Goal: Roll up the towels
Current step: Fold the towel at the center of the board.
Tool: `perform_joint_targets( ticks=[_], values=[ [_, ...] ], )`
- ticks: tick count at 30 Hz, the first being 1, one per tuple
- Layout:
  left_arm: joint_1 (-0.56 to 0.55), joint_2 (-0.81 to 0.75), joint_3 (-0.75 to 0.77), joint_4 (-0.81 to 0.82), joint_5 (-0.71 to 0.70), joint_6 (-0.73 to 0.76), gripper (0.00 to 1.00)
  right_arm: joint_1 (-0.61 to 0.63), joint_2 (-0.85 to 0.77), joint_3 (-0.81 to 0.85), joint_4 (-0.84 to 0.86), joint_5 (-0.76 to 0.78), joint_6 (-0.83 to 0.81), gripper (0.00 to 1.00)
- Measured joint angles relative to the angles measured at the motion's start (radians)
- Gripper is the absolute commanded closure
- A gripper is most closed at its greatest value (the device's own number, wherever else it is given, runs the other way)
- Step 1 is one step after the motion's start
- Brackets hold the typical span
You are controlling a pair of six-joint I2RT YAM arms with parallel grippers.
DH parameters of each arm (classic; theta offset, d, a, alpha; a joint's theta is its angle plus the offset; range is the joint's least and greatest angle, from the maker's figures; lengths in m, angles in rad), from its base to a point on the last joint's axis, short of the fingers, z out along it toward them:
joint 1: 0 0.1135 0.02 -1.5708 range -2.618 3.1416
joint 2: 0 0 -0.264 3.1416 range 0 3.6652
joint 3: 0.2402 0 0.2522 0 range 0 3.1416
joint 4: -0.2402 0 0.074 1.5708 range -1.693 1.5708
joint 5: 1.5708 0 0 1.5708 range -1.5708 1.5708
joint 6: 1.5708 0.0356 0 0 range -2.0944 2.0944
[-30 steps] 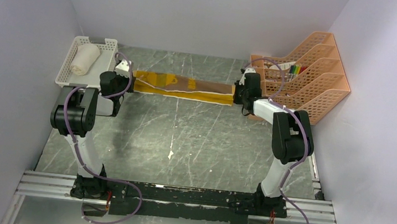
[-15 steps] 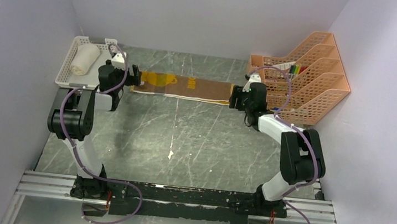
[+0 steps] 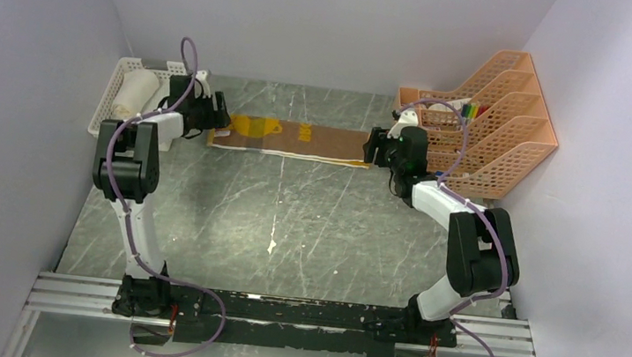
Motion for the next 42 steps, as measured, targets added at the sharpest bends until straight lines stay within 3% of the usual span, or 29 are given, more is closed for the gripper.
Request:
perform_joint_targets(
  ticks=[13,20,23,29,42],
  values=[
    [0.107,0.042,-0.029,-0.029,0.194,-0.060,0.44,0.000,0.000,0.000,0.002,-0.021,0.000,0.39],
    [0.106,0.081,-0.019,0.006,0.319,-0.060,0.50,0.000,0.000,0.000,0.002,-0.026,0.000,0.39],
    [0.106,0.086,-0.017,0.009,0.328,-0.059,0.64,0.000,0.000,0.000,0.002,-0.029,0.000,0.38],
    [0.105,0.090,-0.013,-0.014,0.286,-0.061,0.89,0.000,0.002,0.000,0.002,-0.033,0.001,0.38],
    [0.102,-0.055,0.048,-0.246,-0.022,-0.036,0.93,0.007,0.006,0.007,0.000,-0.036,0.000,0.38]
  ],
)
